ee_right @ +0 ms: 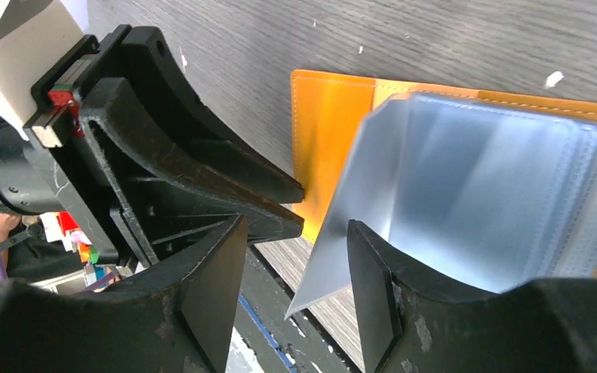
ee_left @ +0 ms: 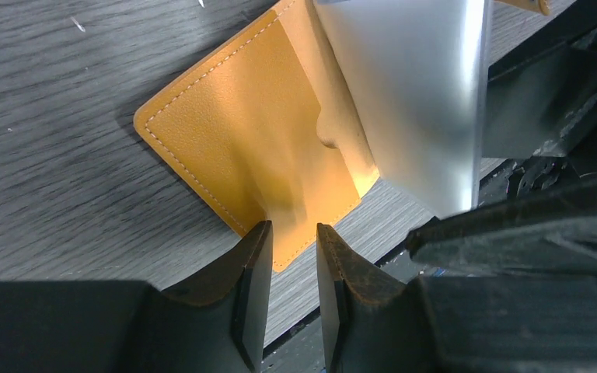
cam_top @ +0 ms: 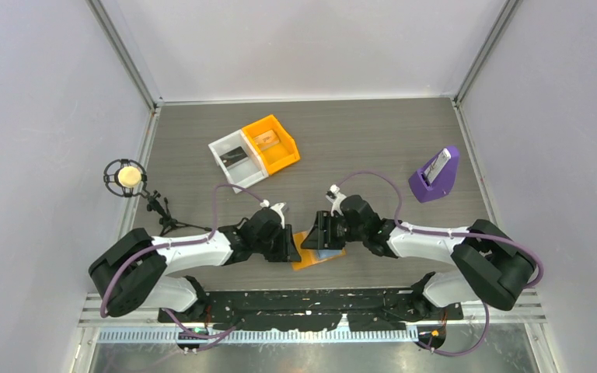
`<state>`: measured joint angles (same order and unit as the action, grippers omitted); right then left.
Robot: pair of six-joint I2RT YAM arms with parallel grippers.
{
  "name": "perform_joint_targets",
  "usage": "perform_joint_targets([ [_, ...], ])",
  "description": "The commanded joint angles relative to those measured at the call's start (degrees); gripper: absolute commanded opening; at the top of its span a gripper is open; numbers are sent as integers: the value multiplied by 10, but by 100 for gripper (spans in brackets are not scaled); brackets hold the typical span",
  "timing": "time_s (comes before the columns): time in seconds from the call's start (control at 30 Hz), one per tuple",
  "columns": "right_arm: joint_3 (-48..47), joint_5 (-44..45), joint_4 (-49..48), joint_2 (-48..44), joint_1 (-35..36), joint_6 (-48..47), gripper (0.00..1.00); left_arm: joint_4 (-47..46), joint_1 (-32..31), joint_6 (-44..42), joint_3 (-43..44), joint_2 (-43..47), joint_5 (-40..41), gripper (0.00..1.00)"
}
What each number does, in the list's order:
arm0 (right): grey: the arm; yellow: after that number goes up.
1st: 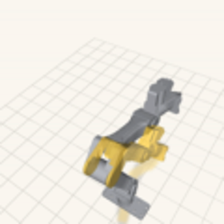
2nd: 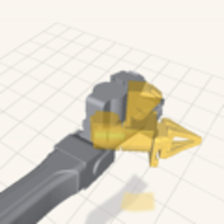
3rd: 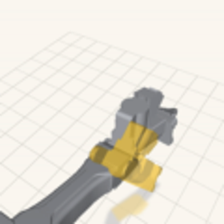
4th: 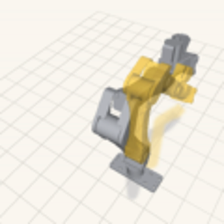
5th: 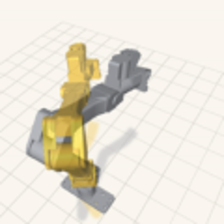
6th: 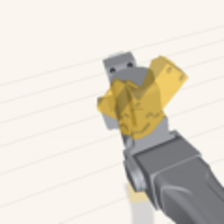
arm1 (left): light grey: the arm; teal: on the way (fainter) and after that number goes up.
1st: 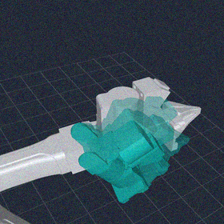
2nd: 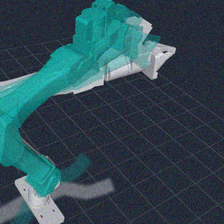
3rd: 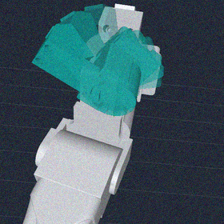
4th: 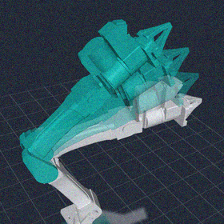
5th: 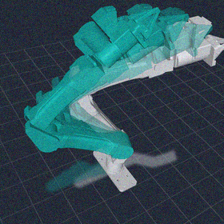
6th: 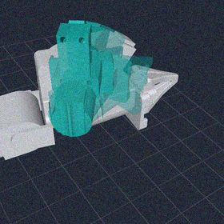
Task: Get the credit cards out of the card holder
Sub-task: Open the card holder at the center of the board.
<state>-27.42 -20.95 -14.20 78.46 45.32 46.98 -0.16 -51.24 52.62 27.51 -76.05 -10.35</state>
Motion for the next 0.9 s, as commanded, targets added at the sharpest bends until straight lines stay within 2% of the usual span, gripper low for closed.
perform_joint_targets([
  [0.0,-19,10,10,-35,2,-7,59,0,0,3,-2,9,10,30],
  [0.1,-52,48,118,-72,-19,-65,63,34,0,-1,5,33,17,30],
  [0.3,-47,76,191,-131,-61,-98,69,56,1,-4,12,75,43,30],
  [0.6,-25,53,150,-98,-66,-87,70,42,1,-11,23,22,29,29],
  [0.87,-20,40,110,-34,-66,-84,68,35,1,-9,8,13,36,29],
])
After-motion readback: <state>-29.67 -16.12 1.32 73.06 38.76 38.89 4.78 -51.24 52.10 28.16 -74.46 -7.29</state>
